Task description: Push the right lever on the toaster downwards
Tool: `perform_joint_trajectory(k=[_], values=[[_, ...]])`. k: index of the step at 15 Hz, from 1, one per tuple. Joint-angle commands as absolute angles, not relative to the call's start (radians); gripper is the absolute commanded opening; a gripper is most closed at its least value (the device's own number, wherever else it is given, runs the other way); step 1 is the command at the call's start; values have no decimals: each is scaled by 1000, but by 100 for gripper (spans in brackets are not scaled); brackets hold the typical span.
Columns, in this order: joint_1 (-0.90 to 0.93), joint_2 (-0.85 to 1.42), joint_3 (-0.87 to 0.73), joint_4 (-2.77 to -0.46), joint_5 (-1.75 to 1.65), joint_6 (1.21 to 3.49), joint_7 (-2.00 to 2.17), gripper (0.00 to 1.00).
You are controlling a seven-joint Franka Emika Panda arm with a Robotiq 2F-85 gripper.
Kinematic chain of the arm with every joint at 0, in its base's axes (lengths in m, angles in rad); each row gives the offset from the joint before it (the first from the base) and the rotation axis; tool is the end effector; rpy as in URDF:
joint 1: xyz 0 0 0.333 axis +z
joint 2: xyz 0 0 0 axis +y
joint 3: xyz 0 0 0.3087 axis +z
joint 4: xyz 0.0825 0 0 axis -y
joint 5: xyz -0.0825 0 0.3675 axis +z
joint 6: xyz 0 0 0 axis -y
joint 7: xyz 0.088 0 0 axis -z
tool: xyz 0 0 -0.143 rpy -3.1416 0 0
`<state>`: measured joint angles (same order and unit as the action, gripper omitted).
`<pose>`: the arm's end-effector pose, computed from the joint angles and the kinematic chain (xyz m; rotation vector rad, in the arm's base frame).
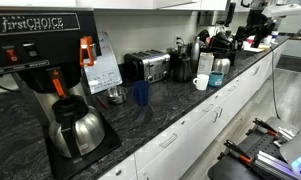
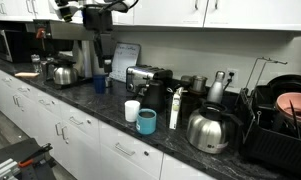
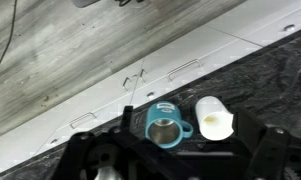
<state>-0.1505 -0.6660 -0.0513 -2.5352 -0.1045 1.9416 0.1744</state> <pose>0.3389 -0.0804 0.4612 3.0298 -0.5076 0.1102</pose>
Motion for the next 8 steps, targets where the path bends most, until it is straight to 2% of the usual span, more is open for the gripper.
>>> perform_joint_trajectory(k=[1, 8], values=[[-98, -549, -48, -2467, -4, 2010, 181, 100], [-98, -574, -34, -2491, -25, 2032, 182, 100]])
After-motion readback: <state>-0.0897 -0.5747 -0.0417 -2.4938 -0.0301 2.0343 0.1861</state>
